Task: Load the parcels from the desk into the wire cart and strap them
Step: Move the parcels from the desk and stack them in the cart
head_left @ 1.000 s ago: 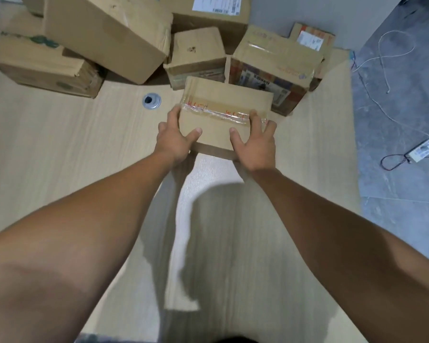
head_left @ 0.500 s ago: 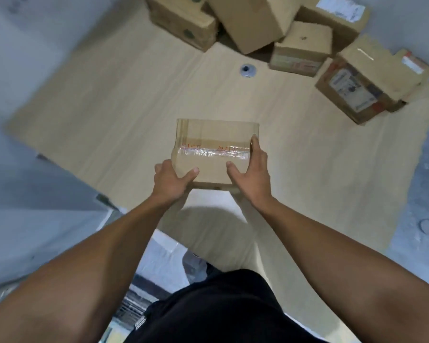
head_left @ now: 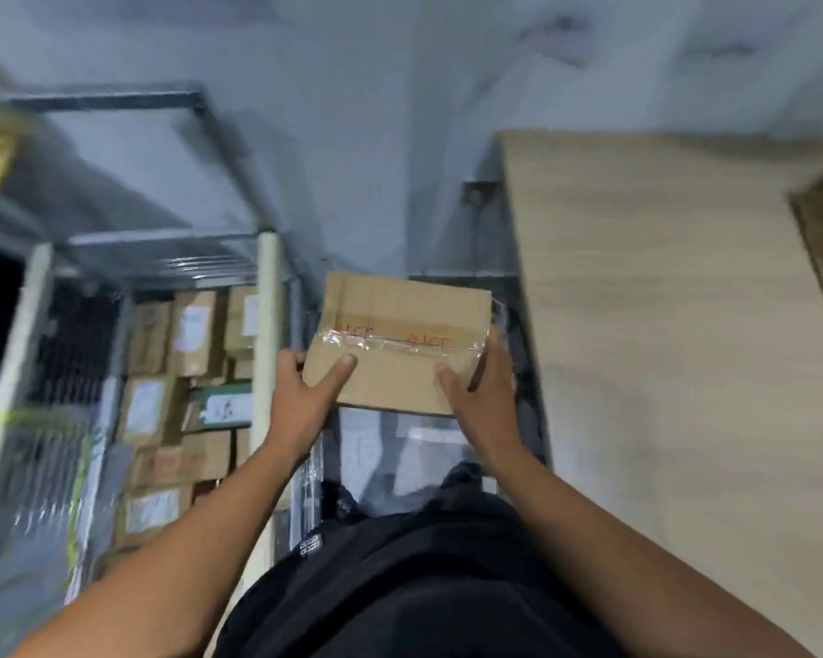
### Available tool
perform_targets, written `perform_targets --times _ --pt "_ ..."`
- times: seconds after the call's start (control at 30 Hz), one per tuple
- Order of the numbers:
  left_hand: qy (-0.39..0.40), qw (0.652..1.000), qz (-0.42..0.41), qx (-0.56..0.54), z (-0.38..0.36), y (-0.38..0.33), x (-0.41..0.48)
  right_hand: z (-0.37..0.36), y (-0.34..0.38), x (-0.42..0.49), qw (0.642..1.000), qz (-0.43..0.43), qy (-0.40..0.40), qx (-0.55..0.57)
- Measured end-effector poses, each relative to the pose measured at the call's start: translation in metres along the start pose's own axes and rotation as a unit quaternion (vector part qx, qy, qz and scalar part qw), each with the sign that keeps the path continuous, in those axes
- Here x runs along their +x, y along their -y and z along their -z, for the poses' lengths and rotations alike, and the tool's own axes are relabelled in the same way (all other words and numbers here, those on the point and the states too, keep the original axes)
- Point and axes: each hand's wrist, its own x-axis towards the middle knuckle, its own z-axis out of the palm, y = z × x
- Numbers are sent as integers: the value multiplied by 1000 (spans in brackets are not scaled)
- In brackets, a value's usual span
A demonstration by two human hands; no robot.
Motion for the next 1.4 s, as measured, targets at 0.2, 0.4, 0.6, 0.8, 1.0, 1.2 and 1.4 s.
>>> perform_targets --times 0.2,0.4,0.6,0.8,1.0,1.2,1.4 --pt "-228 959 51 -159 103 54 -24 -120 84 24 975 113 168 -92" --pt "-310 890 117 -313 159 112 -39 -220 138 22 905 226 321 -165" --pt "-387 838 173 -343 172 141 -18 -316 163 58 808 282 456 -241" --pt "-461 783 228 -350 170 172 27 -426 138 104 707 288 570 -303" --pt "-445 780 287 -335 156 239 87 -514 64 149 607 302 621 -393" --pt "-431 749 346 -367 113 343 166 -597 -36 201 504 355 642 -455" --pt "-472 745 384 -275 81 430 219 -659 -120 219 418 457 601 -505"
